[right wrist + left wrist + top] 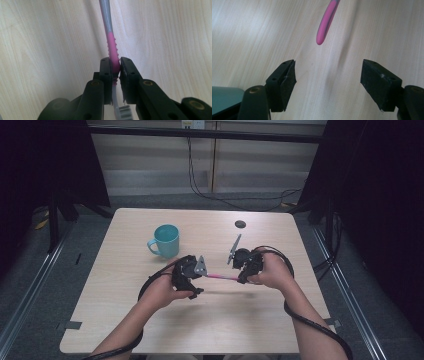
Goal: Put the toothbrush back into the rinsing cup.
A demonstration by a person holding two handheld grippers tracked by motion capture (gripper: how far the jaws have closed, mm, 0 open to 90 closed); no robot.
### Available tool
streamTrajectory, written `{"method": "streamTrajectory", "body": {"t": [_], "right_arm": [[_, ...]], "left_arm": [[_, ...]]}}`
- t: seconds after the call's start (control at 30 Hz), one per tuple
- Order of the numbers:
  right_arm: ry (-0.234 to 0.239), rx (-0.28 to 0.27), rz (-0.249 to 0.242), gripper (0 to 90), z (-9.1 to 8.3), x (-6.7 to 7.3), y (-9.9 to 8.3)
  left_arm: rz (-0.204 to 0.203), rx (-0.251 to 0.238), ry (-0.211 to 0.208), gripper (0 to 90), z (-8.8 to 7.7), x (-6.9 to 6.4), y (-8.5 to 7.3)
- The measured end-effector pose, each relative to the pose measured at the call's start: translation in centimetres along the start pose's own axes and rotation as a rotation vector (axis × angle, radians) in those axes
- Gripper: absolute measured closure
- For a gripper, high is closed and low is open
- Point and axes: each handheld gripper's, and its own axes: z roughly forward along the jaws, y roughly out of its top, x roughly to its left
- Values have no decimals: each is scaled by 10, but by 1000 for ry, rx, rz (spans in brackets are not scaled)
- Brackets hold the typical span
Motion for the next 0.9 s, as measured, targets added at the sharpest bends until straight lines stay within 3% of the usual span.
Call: {"method": "streamTrajectory", "body": {"t": [0.33, 0.5, 0.9], "right_arm": [[3, -5, -10, 808, 0, 3, 3], [9, -10, -5, 808, 0, 3, 4], [21, -15, -19, 808, 6, 5, 8]], "left_arm": [[37, -17, 3, 342, 7, -1, 9], [92, -1, 17, 433, 5, 0, 13], [129, 8, 30, 542, 5, 1, 13]]}}
